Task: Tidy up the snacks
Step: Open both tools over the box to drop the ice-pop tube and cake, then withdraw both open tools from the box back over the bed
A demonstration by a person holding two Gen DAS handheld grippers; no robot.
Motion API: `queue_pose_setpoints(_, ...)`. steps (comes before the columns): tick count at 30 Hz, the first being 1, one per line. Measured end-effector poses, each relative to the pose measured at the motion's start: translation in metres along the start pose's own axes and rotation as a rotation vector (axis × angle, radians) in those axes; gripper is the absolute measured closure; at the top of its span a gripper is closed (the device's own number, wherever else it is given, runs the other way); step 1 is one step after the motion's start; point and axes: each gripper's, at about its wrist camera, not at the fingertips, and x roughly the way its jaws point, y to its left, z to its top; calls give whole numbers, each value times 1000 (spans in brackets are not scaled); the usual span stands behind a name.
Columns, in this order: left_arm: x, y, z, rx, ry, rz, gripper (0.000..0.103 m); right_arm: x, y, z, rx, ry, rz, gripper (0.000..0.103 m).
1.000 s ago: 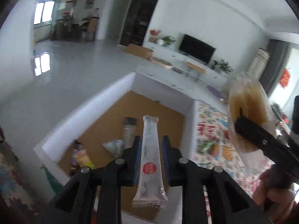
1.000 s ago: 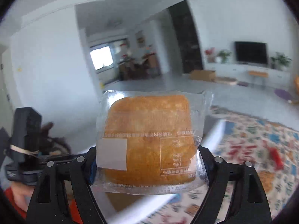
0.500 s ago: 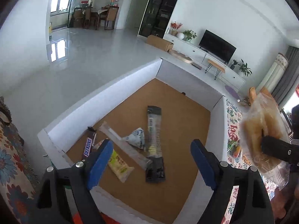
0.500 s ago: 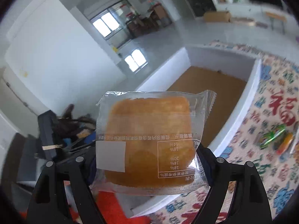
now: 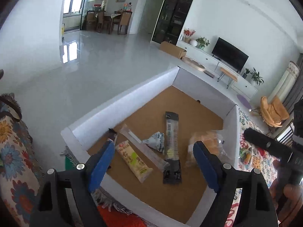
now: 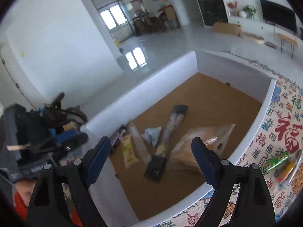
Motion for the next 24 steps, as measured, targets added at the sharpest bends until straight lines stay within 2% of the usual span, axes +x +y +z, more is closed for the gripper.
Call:
queue_pose_setpoints(4, 1, -20, -8, 47, 10, -20, 18, -29, 0, 2, 12, -61, -11, 14)
queue_pose_setpoints(7, -4, -43, -17, 80, 13, -67, 18, -48, -11, -4, 51, -111, -6, 14)
queue_pose_setpoints(10, -13, -78, -30, 152, 14, -130, 18, -69, -27, -24, 41, -153, -83, 14)
queue_pose_setpoints(14, -26, -140, -60, 283, 51, -275, 18, -88, -81, -87, 65, -111, -318, 14)
queue_pose_setpoints(17, -28, -191, -90, 399, 136, -398, 13, -105, -135, -147, 124, -28, -512, 14)
queue_pose_setpoints(19, -21, -219, -114, 465, 193, -451, 10, -128, -165, -185, 144, 1, -640, 14)
queue_pose_setpoints(22, 6, -255, -150, 555, 262, -458, 10, -165, -197, -226, 195, 13, -777, 14)
queue_pose_setpoints(24, 34, -272, -173, 605, 283, -417, 10, -188, -217, -247, 246, 7, -840, 14)
